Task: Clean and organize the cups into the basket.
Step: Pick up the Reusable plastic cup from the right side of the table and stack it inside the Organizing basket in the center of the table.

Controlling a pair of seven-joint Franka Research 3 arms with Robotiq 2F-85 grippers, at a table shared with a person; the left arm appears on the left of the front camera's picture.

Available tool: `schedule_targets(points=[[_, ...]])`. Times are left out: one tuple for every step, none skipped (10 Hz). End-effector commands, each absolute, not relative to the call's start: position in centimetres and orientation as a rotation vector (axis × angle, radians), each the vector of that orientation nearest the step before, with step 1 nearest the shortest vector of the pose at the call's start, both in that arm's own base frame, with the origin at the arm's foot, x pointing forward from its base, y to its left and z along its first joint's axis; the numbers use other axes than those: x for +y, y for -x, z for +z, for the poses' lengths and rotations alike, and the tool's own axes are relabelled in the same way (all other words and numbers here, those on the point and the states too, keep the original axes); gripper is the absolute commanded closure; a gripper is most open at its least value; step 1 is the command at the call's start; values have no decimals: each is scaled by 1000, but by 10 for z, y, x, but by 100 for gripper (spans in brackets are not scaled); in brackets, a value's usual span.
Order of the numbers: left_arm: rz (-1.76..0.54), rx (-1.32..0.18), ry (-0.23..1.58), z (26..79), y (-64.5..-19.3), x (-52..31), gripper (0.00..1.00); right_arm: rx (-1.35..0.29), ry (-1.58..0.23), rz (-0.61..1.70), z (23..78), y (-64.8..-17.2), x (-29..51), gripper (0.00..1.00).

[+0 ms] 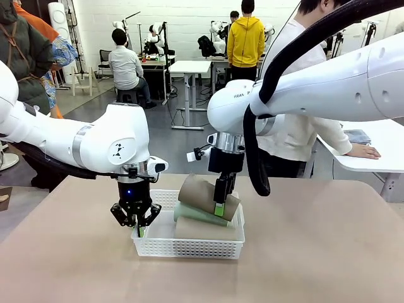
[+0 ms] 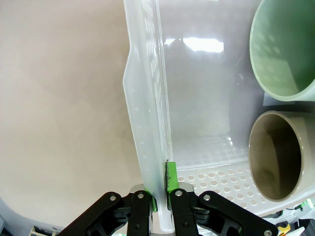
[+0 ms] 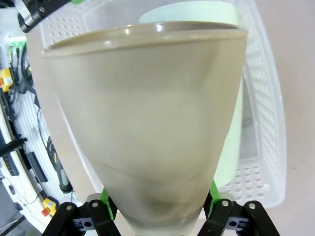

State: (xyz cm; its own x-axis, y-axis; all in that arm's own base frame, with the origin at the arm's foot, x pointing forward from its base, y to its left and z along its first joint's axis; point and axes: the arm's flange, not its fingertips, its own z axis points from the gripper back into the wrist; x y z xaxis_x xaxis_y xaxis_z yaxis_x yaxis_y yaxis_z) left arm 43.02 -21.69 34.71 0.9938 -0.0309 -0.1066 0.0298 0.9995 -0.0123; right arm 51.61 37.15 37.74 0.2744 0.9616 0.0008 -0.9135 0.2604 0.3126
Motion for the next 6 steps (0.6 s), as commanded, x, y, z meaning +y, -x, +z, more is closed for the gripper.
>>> schedule_targets(points=[[-33,102,10,349,-430,-218,100,220,-231,1289,379,-520,380,14],[-33,102,10,349,-430,-218,100,219,-232,1295,378,-519,380,2],[-33,102,10,349,-430,-218,100,213,-232,1297,379,-518,380,0],[-33,102,10,349,-430,-218,100,202,-233,1300,381,-515,379,0],[-33,102,10,349,-430,-218,100,191,-232,1305,384,-512,378,0],[-33,102,10,349,-430,-218,100,172,-234,1312,389,-507,376,0]])
